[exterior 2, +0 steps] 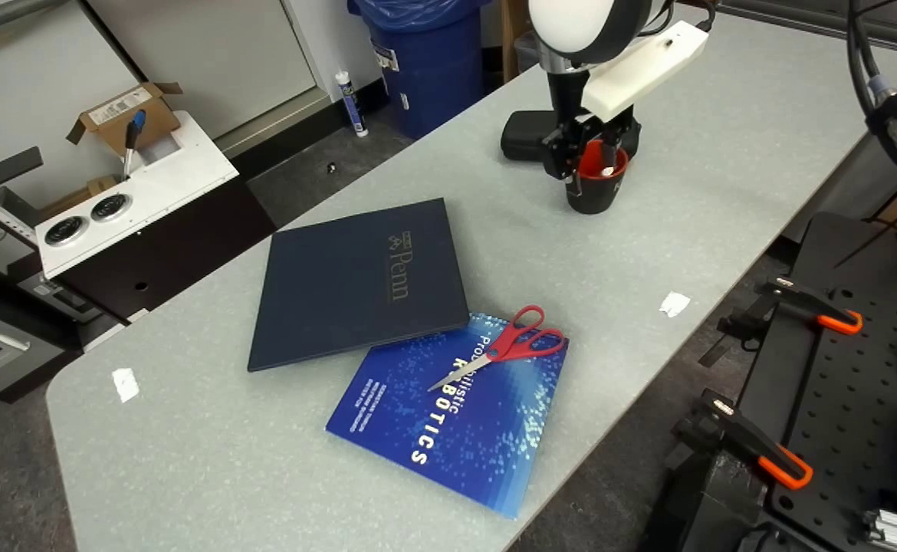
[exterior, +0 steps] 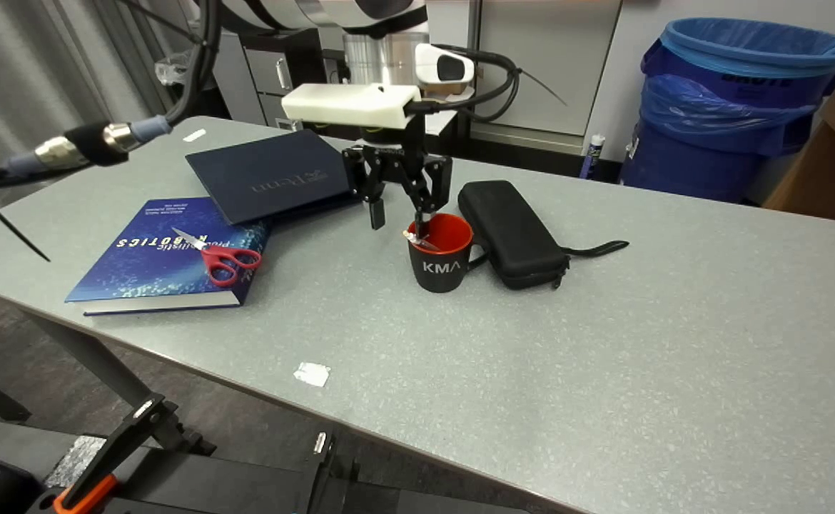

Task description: Remove the pen from the mug and put it on the table

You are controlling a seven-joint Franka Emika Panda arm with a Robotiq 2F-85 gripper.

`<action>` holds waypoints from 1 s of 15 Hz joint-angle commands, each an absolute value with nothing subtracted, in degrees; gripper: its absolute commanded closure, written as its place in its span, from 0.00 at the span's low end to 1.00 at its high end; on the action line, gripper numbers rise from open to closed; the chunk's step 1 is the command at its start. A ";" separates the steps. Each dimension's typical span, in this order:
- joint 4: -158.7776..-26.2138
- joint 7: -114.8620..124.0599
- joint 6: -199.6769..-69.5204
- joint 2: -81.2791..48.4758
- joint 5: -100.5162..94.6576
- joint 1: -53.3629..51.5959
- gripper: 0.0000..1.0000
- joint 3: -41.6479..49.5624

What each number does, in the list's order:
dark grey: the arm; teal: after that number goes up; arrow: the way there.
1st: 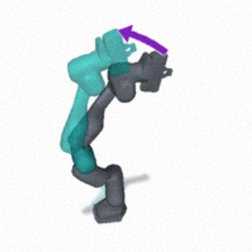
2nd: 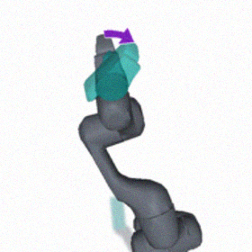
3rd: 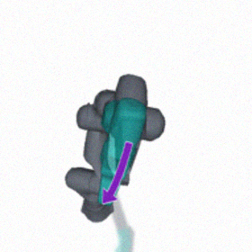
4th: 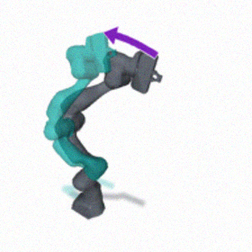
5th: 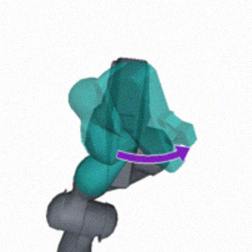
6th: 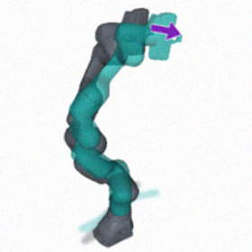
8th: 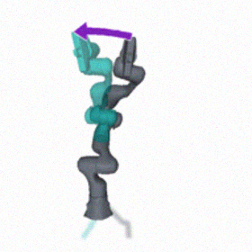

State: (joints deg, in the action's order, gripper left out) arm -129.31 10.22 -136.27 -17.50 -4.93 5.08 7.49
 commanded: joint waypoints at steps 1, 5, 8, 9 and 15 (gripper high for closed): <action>-127.64 11.37 -134.97 -18.77 -4.44 4.56 0.58 7.71; -127.79 10.74 -134.66 -18.23 -3.69 5.06 0.89 7.83; -127.83 10.78 -134.71 -17.88 -3.48 5.14 1.00 8.04; -128.08 11.00 -134.96 -17.71 -3.62 5.04 0.96 8.15; -134.23 12.86 -138.20 -10.20 -7.19 3.80 1.00 9.05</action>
State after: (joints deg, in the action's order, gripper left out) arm -129.27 10.51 -136.18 -16.61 -4.72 5.02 8.14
